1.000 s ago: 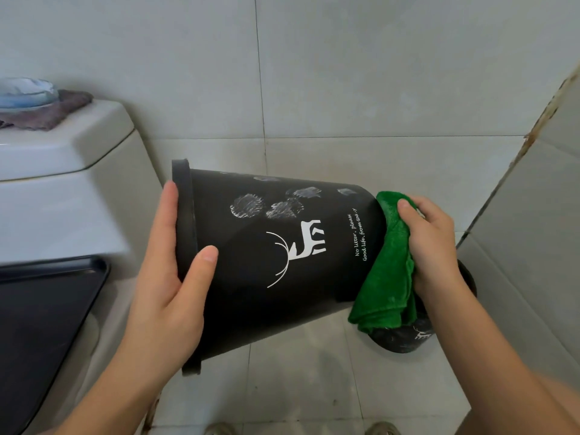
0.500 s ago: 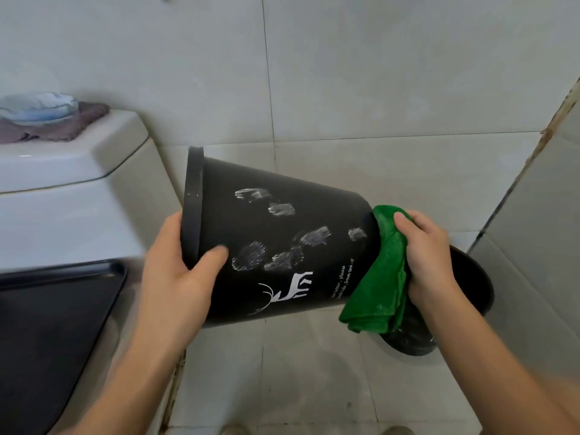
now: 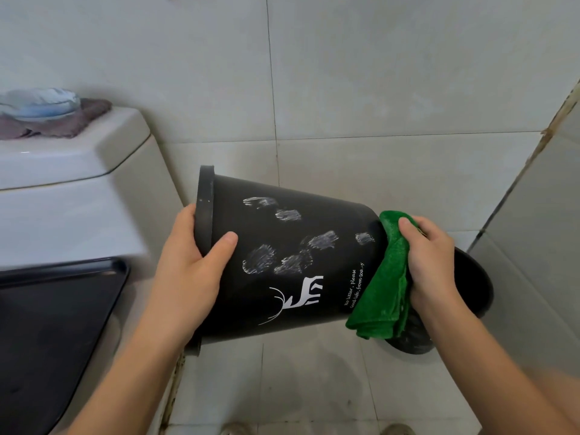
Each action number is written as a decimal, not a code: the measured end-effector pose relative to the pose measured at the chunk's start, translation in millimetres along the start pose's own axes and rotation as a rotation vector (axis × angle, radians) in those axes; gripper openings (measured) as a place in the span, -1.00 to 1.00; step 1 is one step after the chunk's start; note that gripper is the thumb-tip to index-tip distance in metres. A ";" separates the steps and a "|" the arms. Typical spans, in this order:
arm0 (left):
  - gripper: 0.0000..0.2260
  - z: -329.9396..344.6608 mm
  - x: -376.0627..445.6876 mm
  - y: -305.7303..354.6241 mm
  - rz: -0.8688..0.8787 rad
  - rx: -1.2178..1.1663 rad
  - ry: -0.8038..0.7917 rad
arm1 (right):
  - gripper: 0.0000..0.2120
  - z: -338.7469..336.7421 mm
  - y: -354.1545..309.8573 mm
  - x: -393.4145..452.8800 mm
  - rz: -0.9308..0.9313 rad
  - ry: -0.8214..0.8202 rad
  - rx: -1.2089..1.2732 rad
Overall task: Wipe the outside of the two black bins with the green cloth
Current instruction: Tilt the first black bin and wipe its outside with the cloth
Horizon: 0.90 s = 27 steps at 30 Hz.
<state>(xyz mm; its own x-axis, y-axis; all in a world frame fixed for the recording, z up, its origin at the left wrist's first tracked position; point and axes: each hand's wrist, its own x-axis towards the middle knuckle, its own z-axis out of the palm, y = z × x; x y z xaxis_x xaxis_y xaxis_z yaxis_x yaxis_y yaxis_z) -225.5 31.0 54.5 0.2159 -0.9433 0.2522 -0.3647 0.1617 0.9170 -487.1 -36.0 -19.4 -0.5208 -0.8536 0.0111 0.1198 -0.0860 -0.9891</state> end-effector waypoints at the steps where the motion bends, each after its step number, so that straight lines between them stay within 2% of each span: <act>1: -0.58 -0.5 -1.4 0.4 0.018 -0.037 -0.052 | -0.89 -1.1 1.9 0.8 0.003 0.009 -0.009; 3: -0.41 -0.6 -3.4 2.3 0.047 -0.055 -0.089 | -0.89 -2.3 5.5 1.0 0.004 0.020 -0.024; 5: -0.36 0.1 -3.8 2.4 0.058 -0.056 -0.068 | -0.89 -1.7 7.0 -1.5 -0.003 0.022 -0.043; 13: -0.40 0.3 -4.9 1.2 0.145 -0.109 0.012 | -0.85 3.1 0.6 -14.4 -0.177 0.060 -0.222; 22: -0.37 -3.3 -5.3 -1.6 0.142 -0.229 0.042 | -0.80 11.9 -2.9 -35.3 -0.528 0.114 -0.495; 27: -0.37 -4.5 -6.7 -2.3 0.143 -0.286 0.043 | -0.76 13.3 2.8 -39.9 -0.716 0.071 -0.582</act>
<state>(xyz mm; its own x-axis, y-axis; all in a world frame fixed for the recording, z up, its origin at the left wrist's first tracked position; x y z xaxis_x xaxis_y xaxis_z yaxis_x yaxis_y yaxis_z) -222.1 38.3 52.1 0.2212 -0.8928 0.3924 -0.1263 0.3728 0.9193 -454.7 -9.0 -20.6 -0.3598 -0.6608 0.6587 -0.6842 -0.2932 -0.6678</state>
